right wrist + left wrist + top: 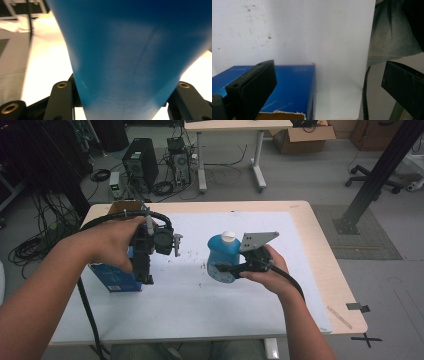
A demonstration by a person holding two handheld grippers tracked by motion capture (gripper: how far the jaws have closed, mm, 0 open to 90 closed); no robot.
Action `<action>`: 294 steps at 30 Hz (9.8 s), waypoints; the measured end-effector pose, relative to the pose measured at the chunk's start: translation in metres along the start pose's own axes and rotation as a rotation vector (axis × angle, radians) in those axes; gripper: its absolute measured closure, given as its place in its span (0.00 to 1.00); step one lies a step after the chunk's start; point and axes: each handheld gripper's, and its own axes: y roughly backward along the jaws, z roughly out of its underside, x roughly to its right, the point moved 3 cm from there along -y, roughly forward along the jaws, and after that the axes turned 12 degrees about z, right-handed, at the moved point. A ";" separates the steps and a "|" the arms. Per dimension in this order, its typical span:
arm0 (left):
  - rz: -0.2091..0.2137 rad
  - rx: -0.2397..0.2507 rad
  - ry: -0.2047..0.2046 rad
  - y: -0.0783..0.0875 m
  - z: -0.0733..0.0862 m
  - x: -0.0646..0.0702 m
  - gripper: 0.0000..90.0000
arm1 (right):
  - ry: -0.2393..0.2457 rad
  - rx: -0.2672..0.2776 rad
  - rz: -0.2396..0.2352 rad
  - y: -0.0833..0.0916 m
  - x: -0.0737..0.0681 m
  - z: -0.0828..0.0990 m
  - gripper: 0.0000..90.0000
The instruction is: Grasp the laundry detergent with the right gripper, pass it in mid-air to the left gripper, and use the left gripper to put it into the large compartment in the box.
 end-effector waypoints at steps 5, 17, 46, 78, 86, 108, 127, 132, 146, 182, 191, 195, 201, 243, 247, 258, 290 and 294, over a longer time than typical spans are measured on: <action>-0.002 0.008 0.001 0.004 -0.002 -0.002 0.00 | 0.041 0.017 -0.061 0.012 -0.002 -0.013 0.51; -0.002 0.002 0.001 0.010 -0.009 -0.002 0.00 | 0.148 -0.031 -0.181 0.019 -0.013 -0.021 0.50; 0.016 0.013 -0.011 0.017 -0.032 0.005 0.00 | 0.169 -0.032 -0.264 -0.022 -0.051 -0.009 0.50; 0.034 0.047 -0.021 -0.009 -0.039 0.012 0.00 | 0.150 0.013 -0.273 -0.060 -0.079 -0.017 0.50; 0.033 0.047 -0.031 -0.009 -0.041 0.014 0.00 | 0.146 0.026 -0.272 -0.067 -0.086 -0.023 0.50; 0.026 0.049 -0.038 -0.015 -0.043 0.015 0.02 | 0.114 0.024 -0.266 -0.069 -0.090 -0.030 0.50; 0.032 0.055 -0.047 -0.014 -0.045 0.014 0.16 | 0.125 0.040 -0.257 -0.069 -0.089 -0.033 0.50; 0.038 0.054 -0.050 -0.014 -0.046 0.014 0.20 | 0.123 0.037 -0.257 -0.069 -0.089 -0.033 0.50; 0.041 0.064 -0.054 -0.014 -0.045 0.015 0.30 | 0.161 0.044 -0.236 -0.072 -0.087 -0.033 0.50; -0.019 0.029 -0.057 -0.007 -0.050 0.021 0.43 | 0.122 0.070 -0.249 -0.065 -0.090 -0.036 0.49; -0.021 0.036 -0.048 -0.002 -0.051 0.020 0.43 | 0.085 0.075 -0.250 -0.061 -0.086 -0.029 0.31; -0.026 0.038 -0.049 0.001 -0.052 0.020 0.43 | 0.078 0.079 -0.233 -0.058 -0.082 -0.027 0.25; -0.024 0.033 -0.039 0.002 -0.054 0.020 0.43 | 0.078 0.077 -0.211 -0.054 -0.078 -0.025 0.21; 0.079 0.149 0.409 0.048 -0.035 -0.012 0.43 | 0.177 -0.143 -0.090 0.037 -0.006 -0.005 0.02; 0.069 0.182 0.502 0.060 -0.030 -0.018 0.43 | 0.177 -0.155 -0.081 0.044 0.000 -0.003 0.02; 0.094 0.275 0.808 0.094 0.001 -0.036 0.43 | 0.173 -0.176 -0.071 0.055 0.011 0.004 0.02; 0.064 0.435 1.380 0.158 0.125 -0.046 0.42 | 0.167 -0.227 -0.062 0.059 0.024 0.009 0.02; 0.055 0.458 1.427 0.156 0.135 -0.047 0.42 | 0.168 -0.227 -0.065 0.059 0.024 0.009 0.02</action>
